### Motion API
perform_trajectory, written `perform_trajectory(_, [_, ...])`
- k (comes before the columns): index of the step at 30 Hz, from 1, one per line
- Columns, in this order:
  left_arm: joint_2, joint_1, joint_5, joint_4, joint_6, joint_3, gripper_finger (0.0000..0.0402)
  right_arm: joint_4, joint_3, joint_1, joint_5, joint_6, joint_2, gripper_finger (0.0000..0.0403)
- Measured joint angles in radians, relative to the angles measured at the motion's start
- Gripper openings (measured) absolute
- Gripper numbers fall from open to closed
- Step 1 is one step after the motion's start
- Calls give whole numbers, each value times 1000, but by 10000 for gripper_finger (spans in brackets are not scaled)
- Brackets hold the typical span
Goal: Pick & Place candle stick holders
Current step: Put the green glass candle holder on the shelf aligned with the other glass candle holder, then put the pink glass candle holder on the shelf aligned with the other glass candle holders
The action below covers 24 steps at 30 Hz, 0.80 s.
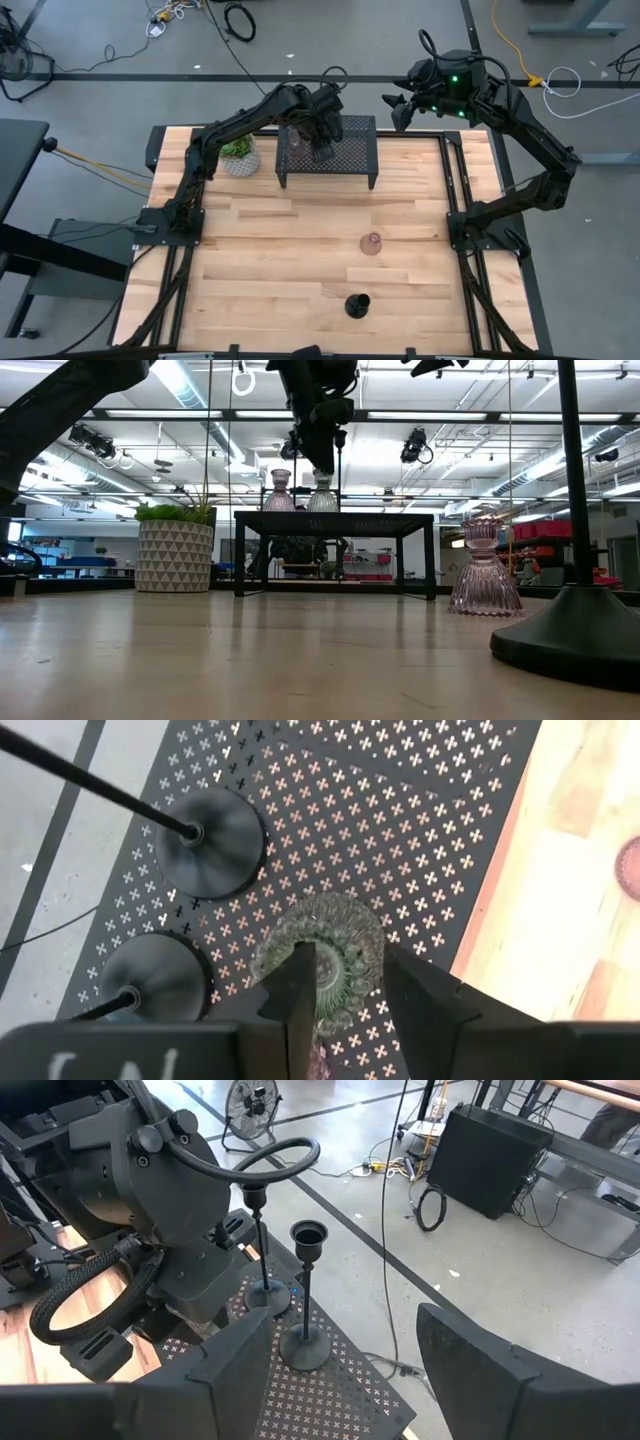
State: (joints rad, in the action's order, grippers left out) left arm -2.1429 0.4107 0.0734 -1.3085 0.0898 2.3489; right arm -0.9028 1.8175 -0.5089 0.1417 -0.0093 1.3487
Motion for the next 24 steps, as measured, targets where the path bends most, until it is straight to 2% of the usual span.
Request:
perform_trajectory(5, [0,-3,-39,31,-1,0,120,0,0,0,0,0,0,249])
perform_trajectory(17, [29,-16,-33,42,1,7,119,-12,0,0,-3,-2,0,249])
perform_trajectory(24, [127,-25,-29,37,1,7,119,-191,0,11,-179,-2,0,249])
